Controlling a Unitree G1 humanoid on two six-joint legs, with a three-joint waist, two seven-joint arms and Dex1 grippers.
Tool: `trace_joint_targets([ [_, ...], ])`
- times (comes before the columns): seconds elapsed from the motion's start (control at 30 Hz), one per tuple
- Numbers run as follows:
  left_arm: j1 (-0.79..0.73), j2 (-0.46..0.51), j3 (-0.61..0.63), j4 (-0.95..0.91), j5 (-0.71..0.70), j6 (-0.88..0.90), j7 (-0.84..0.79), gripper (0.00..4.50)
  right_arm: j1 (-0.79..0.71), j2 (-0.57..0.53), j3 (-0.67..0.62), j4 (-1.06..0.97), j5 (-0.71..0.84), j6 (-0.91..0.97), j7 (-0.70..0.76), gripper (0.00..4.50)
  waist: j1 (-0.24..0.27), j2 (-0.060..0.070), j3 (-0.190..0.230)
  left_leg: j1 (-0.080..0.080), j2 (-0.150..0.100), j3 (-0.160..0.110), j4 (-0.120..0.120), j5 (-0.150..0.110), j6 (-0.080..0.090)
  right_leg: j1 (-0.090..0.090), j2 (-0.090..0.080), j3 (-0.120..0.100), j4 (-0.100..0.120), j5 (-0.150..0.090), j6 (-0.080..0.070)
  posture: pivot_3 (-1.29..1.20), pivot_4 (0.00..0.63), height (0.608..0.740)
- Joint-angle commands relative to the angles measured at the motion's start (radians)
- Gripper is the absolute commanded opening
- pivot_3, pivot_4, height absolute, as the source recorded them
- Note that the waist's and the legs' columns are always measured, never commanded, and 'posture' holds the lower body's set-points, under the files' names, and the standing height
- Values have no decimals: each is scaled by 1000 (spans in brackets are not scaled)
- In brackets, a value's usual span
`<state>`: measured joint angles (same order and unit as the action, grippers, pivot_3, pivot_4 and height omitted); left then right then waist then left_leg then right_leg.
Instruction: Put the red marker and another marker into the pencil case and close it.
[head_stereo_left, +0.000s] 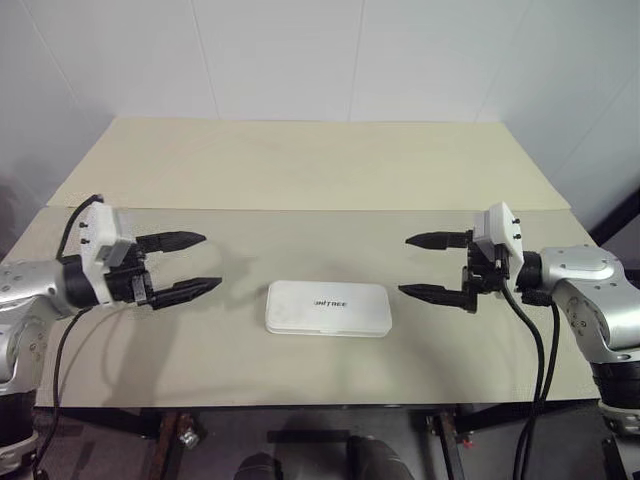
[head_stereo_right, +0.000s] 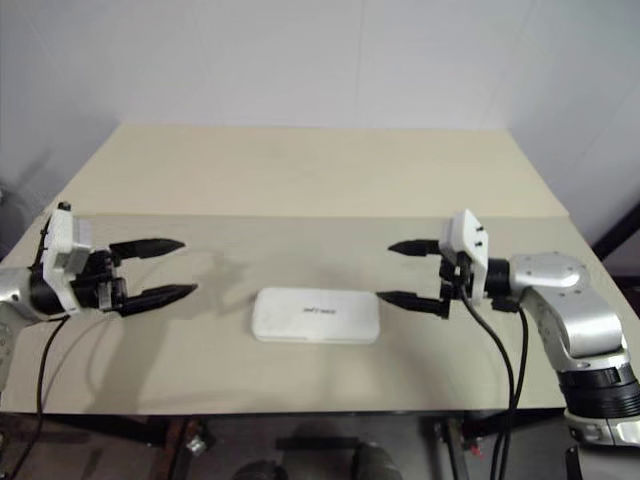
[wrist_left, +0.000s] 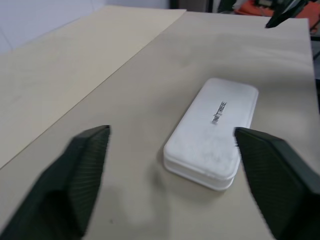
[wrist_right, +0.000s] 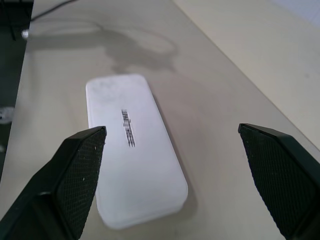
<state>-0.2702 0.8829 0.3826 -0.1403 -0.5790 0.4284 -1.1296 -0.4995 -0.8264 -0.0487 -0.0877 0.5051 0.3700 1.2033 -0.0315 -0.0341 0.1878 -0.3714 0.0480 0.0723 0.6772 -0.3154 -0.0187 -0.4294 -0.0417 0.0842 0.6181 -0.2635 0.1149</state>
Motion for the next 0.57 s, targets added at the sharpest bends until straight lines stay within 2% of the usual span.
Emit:
trace_joint_targets([
  [0.03, 20, 22, 30, 17, 15, -49, -11, 4480, 3, -41, -39, 28, -29, -63, 34, 4500, 0, 0, 0, 0, 0, 0, 0, 0, 0, 0, 0, 0, 0, 0, 0, 0, 150, 740],
  [0.37, -4, 20, -36, 79, 82, -162, -33, 4480, -49, -50, -49, 153, -76, -149, 43, 4500, -3, 0, 0, 0, 0, 2, -2, 0, 0, -1, 0, 0, -1, 0, 0, 0, 150, 740],
  [0.57, -4, 42, -29, 82, 68, -154, -61, 4480, -48, -19, -33, 132, -77, -143, 20, 4500, -3, 0, 0, 1, 0, 4, -7, 0, 0, -3, 0, 1, -2, -1, -1, 0, 150, 740],
])
